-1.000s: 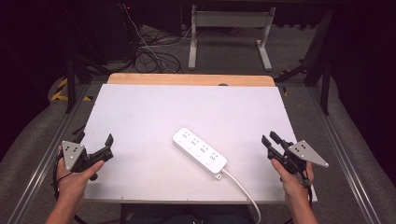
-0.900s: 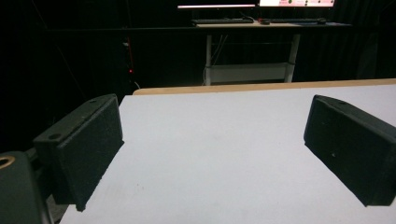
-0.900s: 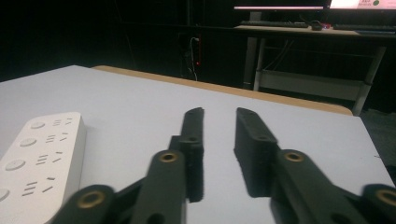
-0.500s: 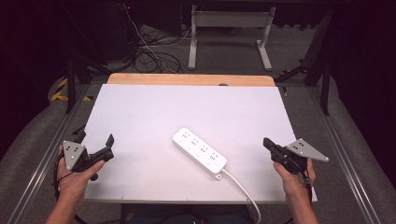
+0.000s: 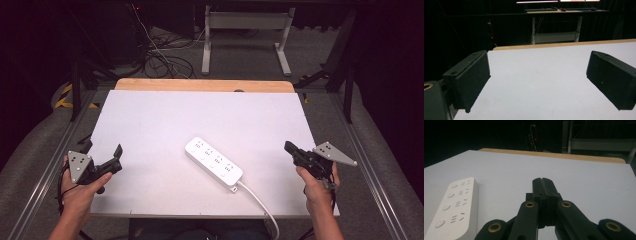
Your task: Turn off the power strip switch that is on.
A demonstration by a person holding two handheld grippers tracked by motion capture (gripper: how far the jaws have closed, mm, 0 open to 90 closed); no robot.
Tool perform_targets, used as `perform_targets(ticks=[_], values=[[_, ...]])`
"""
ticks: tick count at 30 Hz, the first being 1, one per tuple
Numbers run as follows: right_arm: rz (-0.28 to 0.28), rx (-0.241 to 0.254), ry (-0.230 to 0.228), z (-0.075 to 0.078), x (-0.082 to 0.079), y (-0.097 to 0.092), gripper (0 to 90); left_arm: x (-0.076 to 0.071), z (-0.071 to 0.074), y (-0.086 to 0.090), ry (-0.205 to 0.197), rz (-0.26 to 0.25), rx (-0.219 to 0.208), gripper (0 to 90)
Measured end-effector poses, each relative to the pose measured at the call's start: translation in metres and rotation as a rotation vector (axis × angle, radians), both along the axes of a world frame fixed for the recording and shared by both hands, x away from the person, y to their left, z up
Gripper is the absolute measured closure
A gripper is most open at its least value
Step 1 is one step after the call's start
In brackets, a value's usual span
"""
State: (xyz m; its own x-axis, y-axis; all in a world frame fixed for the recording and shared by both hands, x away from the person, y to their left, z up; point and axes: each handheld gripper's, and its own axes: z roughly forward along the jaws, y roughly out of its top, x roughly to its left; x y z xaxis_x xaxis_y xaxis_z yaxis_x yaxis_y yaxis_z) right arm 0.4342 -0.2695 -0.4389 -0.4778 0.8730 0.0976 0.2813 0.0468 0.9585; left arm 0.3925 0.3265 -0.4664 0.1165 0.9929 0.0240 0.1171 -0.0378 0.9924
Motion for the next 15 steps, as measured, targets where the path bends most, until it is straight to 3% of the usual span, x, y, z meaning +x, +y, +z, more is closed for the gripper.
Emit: perform_targets(ticks=[15], values=[[0.131,0.030,-0.014,0.013,0.007,0.034,90.0,-0.001,0.000,0.002,-0.005,0.007,0.008,5.9]])
